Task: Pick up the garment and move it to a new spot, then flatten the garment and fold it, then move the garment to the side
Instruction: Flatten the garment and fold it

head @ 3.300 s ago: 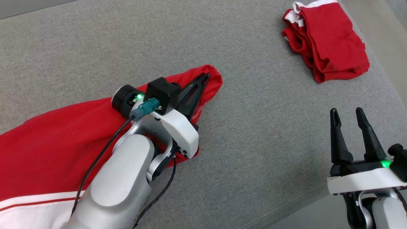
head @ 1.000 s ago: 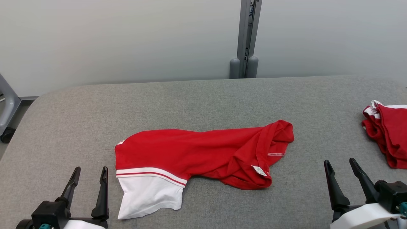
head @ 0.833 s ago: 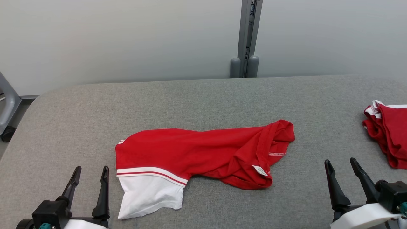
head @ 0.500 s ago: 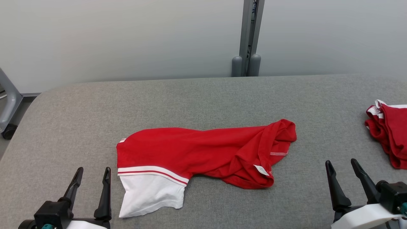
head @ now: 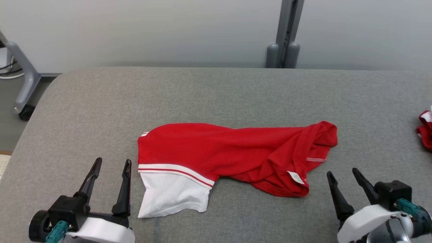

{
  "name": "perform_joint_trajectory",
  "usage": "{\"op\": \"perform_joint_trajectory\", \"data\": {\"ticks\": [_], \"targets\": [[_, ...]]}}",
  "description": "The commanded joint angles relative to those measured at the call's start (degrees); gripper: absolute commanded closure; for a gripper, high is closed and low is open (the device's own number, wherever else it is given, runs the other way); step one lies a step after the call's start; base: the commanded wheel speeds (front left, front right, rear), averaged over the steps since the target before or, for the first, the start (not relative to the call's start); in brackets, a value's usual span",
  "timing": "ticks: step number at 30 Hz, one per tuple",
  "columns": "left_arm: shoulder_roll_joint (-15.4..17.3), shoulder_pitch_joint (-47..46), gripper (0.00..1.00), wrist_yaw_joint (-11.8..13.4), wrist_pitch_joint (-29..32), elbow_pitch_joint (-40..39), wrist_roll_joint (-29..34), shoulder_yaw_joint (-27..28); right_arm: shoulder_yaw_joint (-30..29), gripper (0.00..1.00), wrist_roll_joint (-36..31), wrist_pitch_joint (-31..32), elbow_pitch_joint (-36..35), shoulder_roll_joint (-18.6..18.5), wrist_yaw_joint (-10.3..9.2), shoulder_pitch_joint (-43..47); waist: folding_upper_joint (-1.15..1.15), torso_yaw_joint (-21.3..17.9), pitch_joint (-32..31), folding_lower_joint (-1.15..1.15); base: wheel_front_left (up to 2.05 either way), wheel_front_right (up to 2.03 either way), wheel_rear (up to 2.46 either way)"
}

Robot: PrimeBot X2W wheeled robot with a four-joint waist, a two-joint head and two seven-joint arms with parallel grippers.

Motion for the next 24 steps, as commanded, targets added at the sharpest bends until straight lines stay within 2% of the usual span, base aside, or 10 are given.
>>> {"op": "perform_joint_trajectory", "data": {"ticks": [1,13,21,22,23,24], "targets": [[-0.14,-1.79,0.0,-0.56,-0.47,0.44,0.47,-0.24,0.76,0.0,-0.03,0.61,1.46,-0.66,0.01,-1.59,0.0,2.16,2.08,0.0,0.0,0.0,0.0],[-2.58,-8.21,0.0,-3.17,-3.65,6.07,0.49,-2.48,6.12,0.0,-2.24,4.33,15.58,-1.71,0.01,-12.19,0.0,6.54,6.74,0.0,0.0,0.0,0.0],[-3.26,-9.63,0.0,-3.96,-5.12,8.57,0.03,-2.03,2.8,0.0,-3.21,4.83,17.68,-1.39,0.01,-12.84,0.0,5.71,7.49,0.0,0.0,0.0,0.0],[-3.27,-9.76,0.0,-4.03,-5.26,8.84,0.0,-1.99,2.26,0.11,-3.1,4.53,17.44,-1.2,0.01,-12.6,0.0,5.43,7.52,0.0,0.0,0.0,0.0],[-3.31,-9.95,0.0,-4.13,-5.35,9.06,-0.05,-1.92,1.59,0.53,-2.94,4.53,17.34,-1.08,0.01,-12.3,0.0,5.13,7.53,0.0,0.0,0.0,0.0],[-3.32,-10.17,0.0,-4.21,-5.46,9.23,-0.08,-1.87,0.98,0.75,-2.77,4.65,17.3,-1.0,0.01,-11.89,0.0,4.84,7.55,0.0,0.0,0.0,0.0]]}}
